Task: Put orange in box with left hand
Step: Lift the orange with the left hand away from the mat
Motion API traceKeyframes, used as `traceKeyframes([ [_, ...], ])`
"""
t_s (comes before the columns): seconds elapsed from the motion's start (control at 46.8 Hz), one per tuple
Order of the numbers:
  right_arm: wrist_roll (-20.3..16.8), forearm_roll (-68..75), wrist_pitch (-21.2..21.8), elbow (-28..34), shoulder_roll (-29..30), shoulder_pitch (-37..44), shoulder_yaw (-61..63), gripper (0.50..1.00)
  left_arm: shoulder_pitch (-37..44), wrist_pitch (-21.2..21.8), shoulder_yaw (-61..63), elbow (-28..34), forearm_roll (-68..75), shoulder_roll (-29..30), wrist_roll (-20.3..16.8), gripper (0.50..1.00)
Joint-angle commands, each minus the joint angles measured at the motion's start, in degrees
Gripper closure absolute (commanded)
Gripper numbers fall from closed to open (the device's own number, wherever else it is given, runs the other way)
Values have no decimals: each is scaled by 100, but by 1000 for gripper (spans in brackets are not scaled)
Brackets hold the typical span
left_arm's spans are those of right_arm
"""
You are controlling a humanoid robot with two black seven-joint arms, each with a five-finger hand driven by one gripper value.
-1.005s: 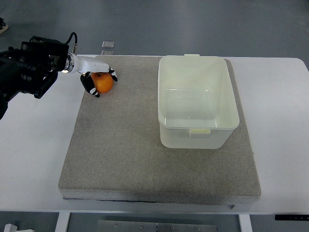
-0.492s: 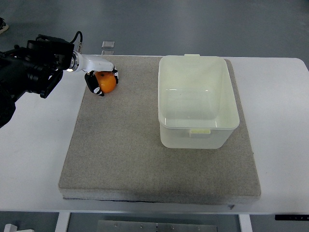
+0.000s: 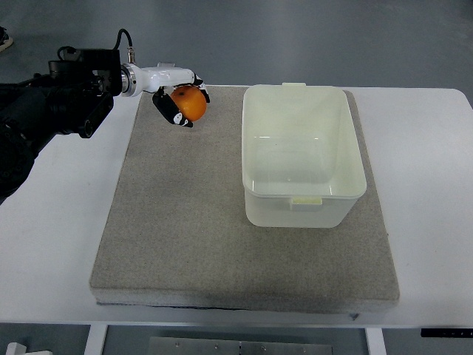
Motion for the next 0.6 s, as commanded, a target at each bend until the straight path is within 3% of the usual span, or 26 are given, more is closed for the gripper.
traceKeyframes([
  [0.0, -1, 0, 0, 0, 0, 0, 0, 556, -6, -425, -195, 6, -469, 0, 1, 1000],
  [0.385, -1, 0, 0, 0, 0, 0, 0, 556, -235, -1753, -1197, 50, -1902, 193, 1, 1000],
  [0.577, -1, 0, 0, 0, 0, 0, 0, 556, -551, -1878, -1979, -11, -2114, 457, 1, 1000],
])
